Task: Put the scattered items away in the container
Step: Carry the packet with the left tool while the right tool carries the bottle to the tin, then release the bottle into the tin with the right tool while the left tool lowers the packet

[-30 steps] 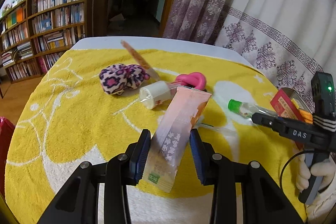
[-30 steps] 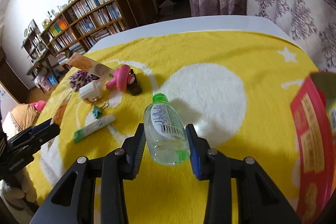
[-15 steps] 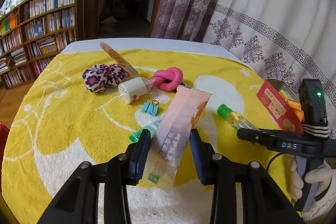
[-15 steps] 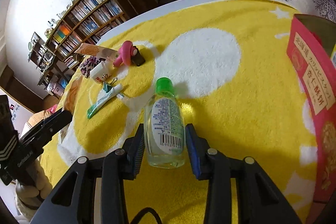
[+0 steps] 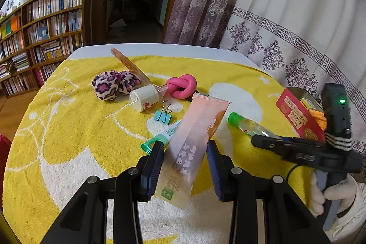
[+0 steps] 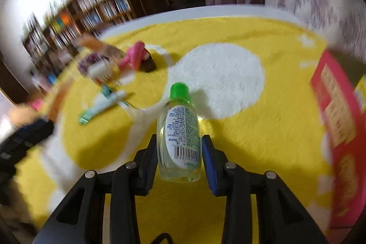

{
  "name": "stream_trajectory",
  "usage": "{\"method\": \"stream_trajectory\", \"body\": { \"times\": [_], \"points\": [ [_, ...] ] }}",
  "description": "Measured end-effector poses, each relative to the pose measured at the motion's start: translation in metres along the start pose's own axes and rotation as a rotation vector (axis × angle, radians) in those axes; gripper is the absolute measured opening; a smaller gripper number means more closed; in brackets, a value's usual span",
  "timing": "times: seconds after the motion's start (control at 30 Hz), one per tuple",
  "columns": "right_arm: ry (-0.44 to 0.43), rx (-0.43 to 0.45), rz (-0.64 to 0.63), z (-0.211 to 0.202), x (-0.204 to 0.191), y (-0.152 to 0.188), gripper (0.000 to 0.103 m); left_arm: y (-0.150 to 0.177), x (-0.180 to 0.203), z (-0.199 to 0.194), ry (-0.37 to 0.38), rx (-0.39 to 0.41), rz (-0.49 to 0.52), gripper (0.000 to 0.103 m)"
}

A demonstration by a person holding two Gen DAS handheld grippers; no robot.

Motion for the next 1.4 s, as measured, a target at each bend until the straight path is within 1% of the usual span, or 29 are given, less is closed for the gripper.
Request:
{"method": "stream_trajectory", "body": {
  "times": [0.2, 0.3, 0.4, 0.57, 0.73, 0.9, 1.0, 1.07, 1.2, 1.4],
  "points": [
    [-0.232, -0.003, 0.160, -0.019, 0.010, 0.003, 0.039, -0.004, 0.012, 0.001, 0.008, 0.000, 0.016, 0.040],
    [-0.305, 0.009, 0.223, -0.028, 0.014, 0.005, 0.039, -0.006, 0.017, 0.002, 0.018, -0.006, 0.013, 0.040],
    [-0.310, 0.054, 0.252, -0.043, 0.020, 0.005, 0.039, -0.010, 0.026, 0.003, 0.015, -0.003, 0.033, 0.040],
    [-0.225, 0.166, 0.240, -0.083, 0.036, 0.000, 0.038, -0.021, 0.054, 0.002, 0.035, 0.009, 0.086, 0.040],
    [-0.071, 0.295, 0.227, -0.128, 0.061, -0.004, 0.039, -0.033, 0.092, 0.005, 0.066, 0.019, 0.157, 0.040],
    [0.073, 0.395, 0.242, -0.166, 0.092, -0.005, 0.039, -0.048, 0.136, 0.012, 0.105, 0.026, 0.235, 0.040],
    [0.157, 0.445, 0.244, -0.187, 0.111, -0.005, 0.039, -0.056, 0.163, 0.018, 0.141, 0.024, 0.276, 0.040],
    [0.197, 0.468, 0.248, -0.198, 0.121, -0.006, 0.039, -0.060, 0.181, 0.025, 0.172, 0.014, 0.292, 0.040],
    [0.245, 0.486, 0.272, -0.212, 0.141, -0.007, 0.039, -0.067, 0.214, 0.039, 0.203, 0.002, 0.329, 0.040],
    [0.303, 0.492, 0.296, -0.216, 0.163, -0.012, 0.039, -0.083, 0.260, 0.066, 0.242, -0.019, 0.368, 0.040]
  ]
}}
Point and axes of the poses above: each gripper's, at about its wrist camera, not at the fingertips, and z roughly the way its jaws point, x to its right, y to its underside, the point moved 4 cm from there along z, roughly the way its jaws point, and after that the axes turned 3 degrees about z, right-handed, at the moved point
